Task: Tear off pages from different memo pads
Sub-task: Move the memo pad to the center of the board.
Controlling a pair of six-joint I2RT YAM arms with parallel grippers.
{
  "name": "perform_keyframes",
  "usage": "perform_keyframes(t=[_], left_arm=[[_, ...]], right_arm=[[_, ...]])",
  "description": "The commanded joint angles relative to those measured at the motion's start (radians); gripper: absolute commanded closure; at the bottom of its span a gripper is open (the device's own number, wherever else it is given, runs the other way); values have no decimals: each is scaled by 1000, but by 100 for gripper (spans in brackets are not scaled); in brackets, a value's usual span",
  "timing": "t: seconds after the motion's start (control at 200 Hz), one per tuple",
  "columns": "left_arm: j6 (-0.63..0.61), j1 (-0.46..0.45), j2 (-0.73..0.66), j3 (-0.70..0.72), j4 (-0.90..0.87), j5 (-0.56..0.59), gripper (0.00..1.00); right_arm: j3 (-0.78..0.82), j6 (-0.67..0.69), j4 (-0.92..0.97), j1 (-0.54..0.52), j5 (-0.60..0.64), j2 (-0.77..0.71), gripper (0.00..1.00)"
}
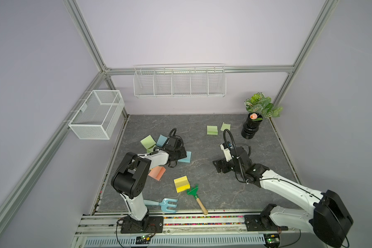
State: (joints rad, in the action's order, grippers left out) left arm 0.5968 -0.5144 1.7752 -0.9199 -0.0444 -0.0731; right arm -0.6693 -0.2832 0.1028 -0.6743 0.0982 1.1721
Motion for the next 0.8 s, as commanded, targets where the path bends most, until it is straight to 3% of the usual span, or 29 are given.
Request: perform_keyframes(t=[0.0, 0.245, 0.47, 0.585, 0.795], left_arm=[[72, -61, -9, 58, -32, -34, 45], [124, -181, -31, 32, 6, -50, 43], [41, -184, -83, 8, -76, -22, 35], [-19, -184, -115, 35, -76, -55, 27], [-89, -184, -143, 71, -23, -116, 24]], right_arm=[[19, 14, 42, -7, 33, -33, 11], [21, 44, 80, -6, 64, -38, 11], [-38, 75, 94, 2, 98, 68, 11], [-90, 84, 86, 33, 59, 158, 11], [-137, 66, 4, 79, -16, 296, 11]])
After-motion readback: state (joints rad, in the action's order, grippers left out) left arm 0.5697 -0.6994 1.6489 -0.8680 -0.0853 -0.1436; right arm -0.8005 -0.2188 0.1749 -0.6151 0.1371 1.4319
